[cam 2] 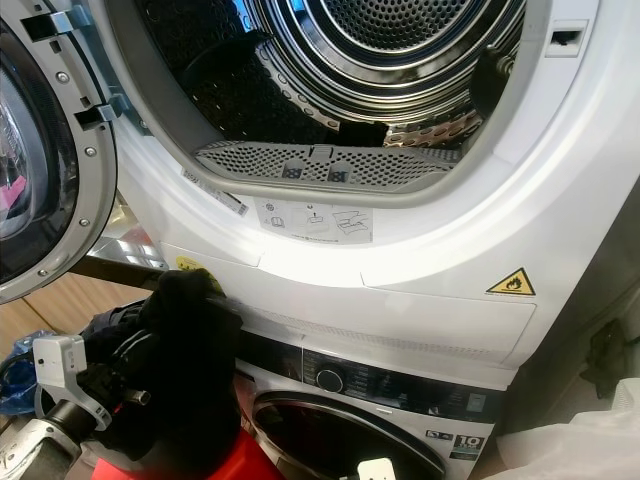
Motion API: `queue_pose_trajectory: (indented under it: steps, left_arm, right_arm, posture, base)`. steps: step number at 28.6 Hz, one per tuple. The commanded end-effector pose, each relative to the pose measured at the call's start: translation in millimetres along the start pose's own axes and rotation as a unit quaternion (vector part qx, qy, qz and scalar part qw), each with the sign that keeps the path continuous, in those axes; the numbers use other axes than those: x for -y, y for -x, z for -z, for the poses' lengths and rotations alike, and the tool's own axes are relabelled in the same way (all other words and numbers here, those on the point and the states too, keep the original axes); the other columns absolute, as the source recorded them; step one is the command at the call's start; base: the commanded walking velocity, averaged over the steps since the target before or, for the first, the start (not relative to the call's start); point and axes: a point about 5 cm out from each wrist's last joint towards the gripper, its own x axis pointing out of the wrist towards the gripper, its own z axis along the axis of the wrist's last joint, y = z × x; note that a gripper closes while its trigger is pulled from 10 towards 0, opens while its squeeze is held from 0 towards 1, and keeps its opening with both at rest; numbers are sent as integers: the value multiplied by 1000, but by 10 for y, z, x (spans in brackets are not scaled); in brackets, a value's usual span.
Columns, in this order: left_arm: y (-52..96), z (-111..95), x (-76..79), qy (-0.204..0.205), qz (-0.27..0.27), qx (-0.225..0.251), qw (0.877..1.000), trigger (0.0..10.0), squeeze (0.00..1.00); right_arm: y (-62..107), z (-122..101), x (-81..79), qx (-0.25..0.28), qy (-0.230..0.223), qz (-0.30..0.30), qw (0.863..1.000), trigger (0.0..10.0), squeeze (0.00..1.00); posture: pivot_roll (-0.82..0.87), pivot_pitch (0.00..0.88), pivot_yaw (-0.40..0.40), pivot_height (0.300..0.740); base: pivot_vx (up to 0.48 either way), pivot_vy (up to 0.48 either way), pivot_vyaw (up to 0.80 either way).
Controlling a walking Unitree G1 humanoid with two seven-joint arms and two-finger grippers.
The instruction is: Clothes washing
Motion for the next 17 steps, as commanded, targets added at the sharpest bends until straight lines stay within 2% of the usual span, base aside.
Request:
queue_pose_trajectory:
  steps: [1, 2, 4, 9, 10, 11, 12, 13, 14, 15, 17]
  left_arm:
    - [16, -8, 62, 14, 38, -14, 999, 0, 0]
    - [22, -2, 75, 18, 46, -18, 999, 0, 0]
    - [60, 1, 170, 50, 102, -40, 993, 0, 0]
    - [44, -99, 273, 93, 156, -32, 983, 0, 0]
    - [32, -132, 304, 104, 170, -28, 979, 0, 0]
    - [20, -190, 375, 123, 204, -26, 971, 0, 0]
    - [18, -203, 395, 125, 214, -27, 968, 0, 0]
    - [15, -249, 458, 127, 245, -33, 961, 0, 0]
    - [15, -249, 458, 127, 245, -33, 961, 0, 0]
    - [10, -318, 541, 130, 284, -37, 949, 0, 0]
    - [11, -339, 562, 131, 295, -38, 946, 0, 0]
  right_arm:
    - [-3, -15, -89, 3, -4, -12, 1000, 10000, 0]
    - [-3, -13, -86, 2, -4, -12, 1000, 10000, 0]
    - [-3, -9, -71, 0, -5, -11, 1000, 10000, 0]
    - [-4, -14, -70, 1, -5, -12, 1000, 10000, 0]
    - [-4, -14, -72, 1, -5, -12, 1000, 10000, 0]
    - [-4, -15, -74, 1, -4, -13, 1000, 10000, 0]
    - [-4, -15, -73, 1, -4, -13, 1000, 10000, 0]
    - [-4, -17, -73, 2, -5, -13, 1000, 10000, 0]
    - [-4, -17, -73, 2, -5, -13, 1000, 10000, 0]
    - [-5, -19, -72, 2, -5, -13, 1000, 10000, 0]
    - [-5, -19, -73, 2, -5, -13, 1000, 10000, 0]
  posture:
    - [56, 0, 146, 740]
    - [56, 0, 146, 740]
    - [56, 0, 144, 740]
    - [59, 0, 140, 740]
    - [58, 0, 141, 740]
    - [57, 0, 142, 740]
    - [58, 0, 140, 740]
    - [56, 0, 140, 740]
    - [56, 0, 140, 740]
    - [57, 0, 140, 740]
    - [56, 0, 141, 740]
  base:
    - [0, 0, 0]
    - [0, 0, 0]
    - [0, 0, 0]
    - [0, 0, 0]
    - [0, 0, 0]
    - [0, 0, 0]
    - [0, 0, 0]
    - [0, 0, 0]
    - [0, 0, 0]
    - [0, 0, 0]
    - [0, 0, 0]
